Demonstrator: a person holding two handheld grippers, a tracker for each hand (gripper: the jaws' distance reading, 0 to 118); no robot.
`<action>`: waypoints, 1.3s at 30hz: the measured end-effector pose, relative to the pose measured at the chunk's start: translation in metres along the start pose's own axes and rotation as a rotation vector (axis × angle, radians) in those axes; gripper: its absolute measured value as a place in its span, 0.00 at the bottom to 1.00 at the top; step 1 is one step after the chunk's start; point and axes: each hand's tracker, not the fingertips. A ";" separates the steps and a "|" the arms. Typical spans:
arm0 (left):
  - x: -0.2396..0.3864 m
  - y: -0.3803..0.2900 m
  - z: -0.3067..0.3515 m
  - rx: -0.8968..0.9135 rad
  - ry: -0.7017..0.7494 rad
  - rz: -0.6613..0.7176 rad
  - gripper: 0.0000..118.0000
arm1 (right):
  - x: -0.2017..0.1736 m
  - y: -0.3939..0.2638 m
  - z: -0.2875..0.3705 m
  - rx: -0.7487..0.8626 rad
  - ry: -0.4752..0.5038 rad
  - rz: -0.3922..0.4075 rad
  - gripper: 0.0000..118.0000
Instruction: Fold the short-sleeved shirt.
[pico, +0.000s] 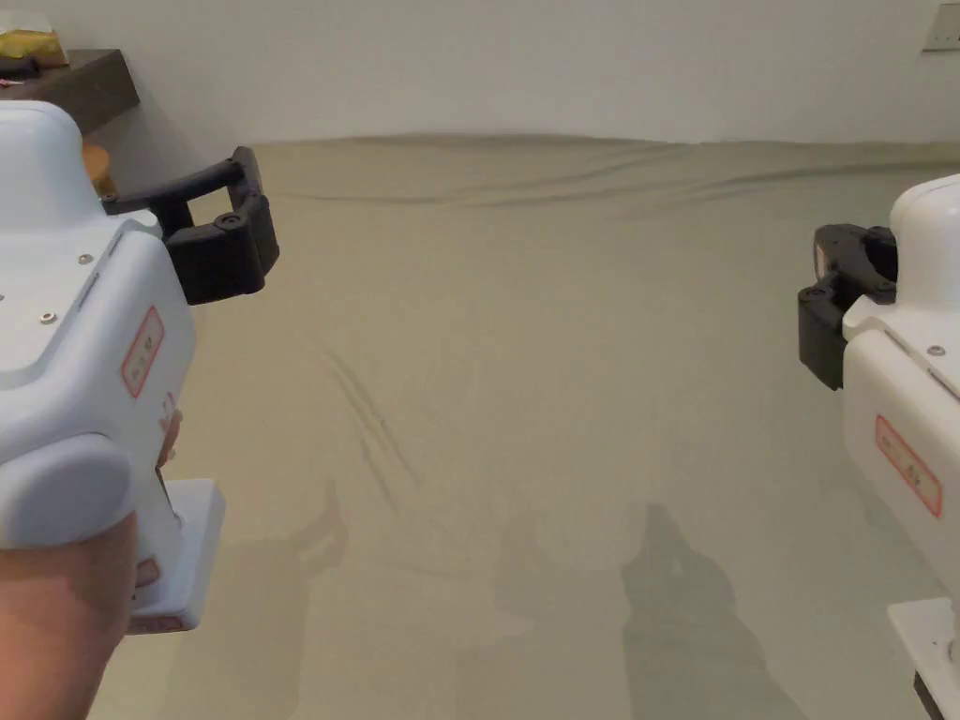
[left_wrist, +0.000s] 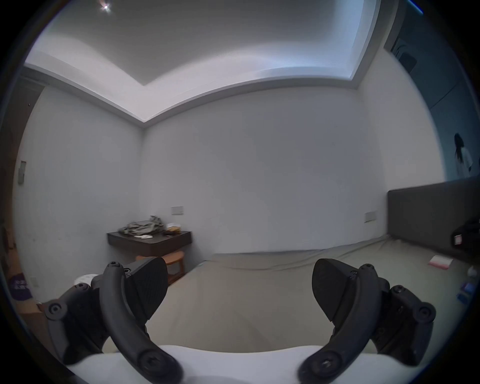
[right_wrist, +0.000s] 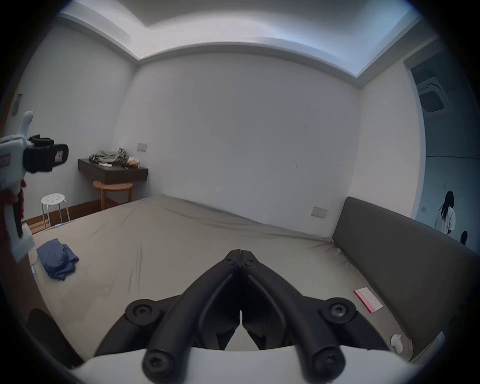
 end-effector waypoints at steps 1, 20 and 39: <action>0.012 0.001 0.006 -0.008 -0.059 0.023 0.91 | 0.003 0.002 0.005 0.004 0.003 0.008 0.00; 0.130 -0.020 0.070 -0.032 -0.213 -0.115 0.01 | -0.004 -0.022 0.068 0.027 -0.068 0.028 0.00; 0.124 -0.027 0.081 -0.055 -0.232 -0.109 0.01 | -0.015 -0.030 0.065 0.032 -0.048 -0.010 0.00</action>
